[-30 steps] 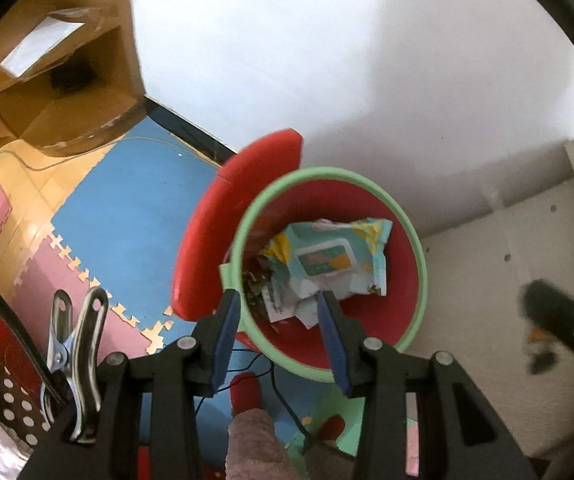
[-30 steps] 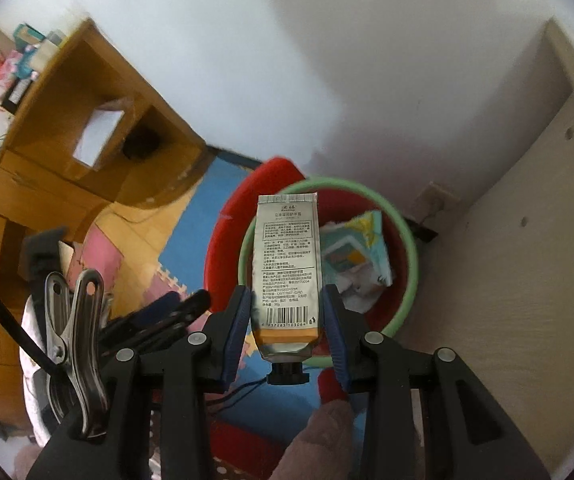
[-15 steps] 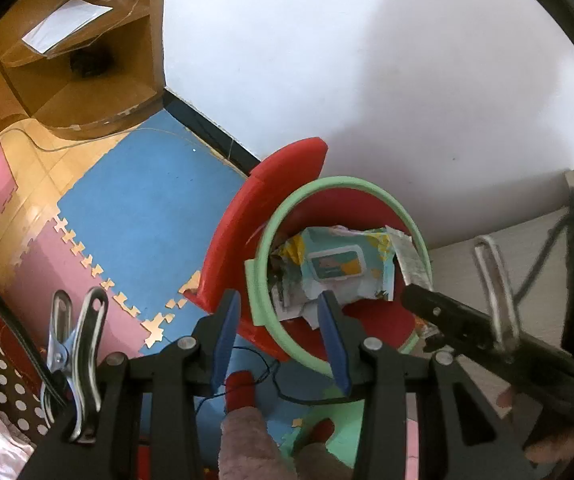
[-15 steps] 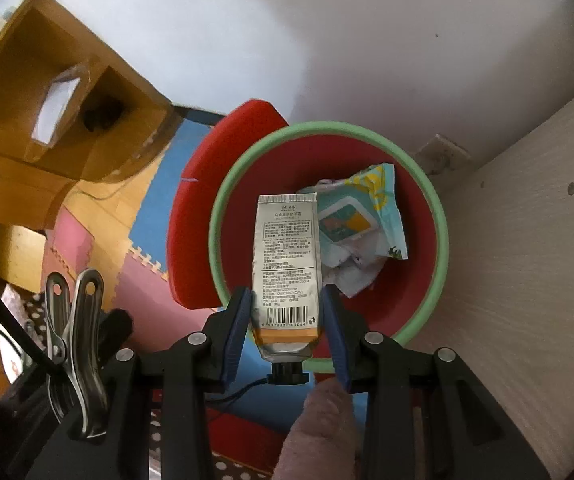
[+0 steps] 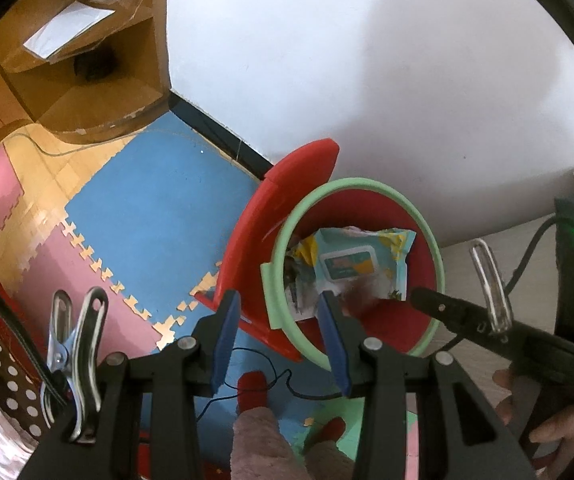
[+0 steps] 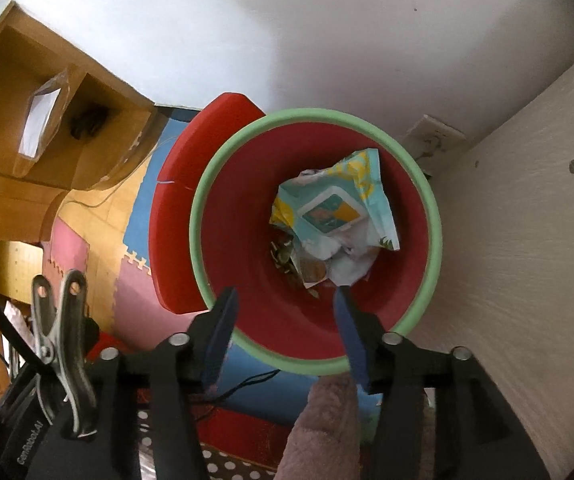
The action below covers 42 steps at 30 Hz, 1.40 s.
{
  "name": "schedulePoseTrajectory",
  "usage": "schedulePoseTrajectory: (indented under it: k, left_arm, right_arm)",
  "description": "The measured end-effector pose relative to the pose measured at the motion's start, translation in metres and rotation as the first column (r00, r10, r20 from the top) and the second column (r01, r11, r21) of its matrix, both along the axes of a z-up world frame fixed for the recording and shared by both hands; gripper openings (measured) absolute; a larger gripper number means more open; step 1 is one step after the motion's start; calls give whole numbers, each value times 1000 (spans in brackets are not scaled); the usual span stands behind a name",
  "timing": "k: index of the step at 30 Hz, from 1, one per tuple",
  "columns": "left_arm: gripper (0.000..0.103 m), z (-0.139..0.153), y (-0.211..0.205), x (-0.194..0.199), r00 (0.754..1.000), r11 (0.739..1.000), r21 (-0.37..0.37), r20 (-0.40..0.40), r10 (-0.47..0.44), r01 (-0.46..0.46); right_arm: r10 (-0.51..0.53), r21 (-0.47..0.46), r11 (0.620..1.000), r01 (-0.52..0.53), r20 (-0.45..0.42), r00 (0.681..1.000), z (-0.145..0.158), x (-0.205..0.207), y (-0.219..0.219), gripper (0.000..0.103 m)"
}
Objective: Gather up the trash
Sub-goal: 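Move both grippers away from the bucket back toward the bed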
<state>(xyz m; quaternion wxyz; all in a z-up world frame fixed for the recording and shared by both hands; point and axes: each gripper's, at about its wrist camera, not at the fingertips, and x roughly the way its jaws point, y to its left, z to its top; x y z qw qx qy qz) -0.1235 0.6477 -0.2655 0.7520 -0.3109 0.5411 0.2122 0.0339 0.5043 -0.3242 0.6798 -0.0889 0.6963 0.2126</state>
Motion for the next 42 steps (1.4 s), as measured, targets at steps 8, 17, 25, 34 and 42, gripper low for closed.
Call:
schedulePoseTrajectory:
  k: [8,17,25,34,42]
  left_arm:
    - [42,7,-2,4,1000,1000,3,4,-24,24]
    - [42,24,-9,6,998,998,15,22,-53,53]
    - [42,49,-16,1,997,997,51,39,-64,62]
    - [42,79,-40,-4,994,994,75,72,-79,73]
    - [42,117,-73,-10,988,984,141,96,-120,106]
  right_arm:
    - [-8,23,1000,8,14,1000,13,-5,0,55]
    - [-20,58,998,16,70,997,49,-7,-7,55]
    - [18,91,995,-35,174,985,93,-24,-19,55]
    - [57,172,979,-109,280,958,151,-43,-41,55]
    - [93,249,949,-195,370,924,205,-66,-75,55]
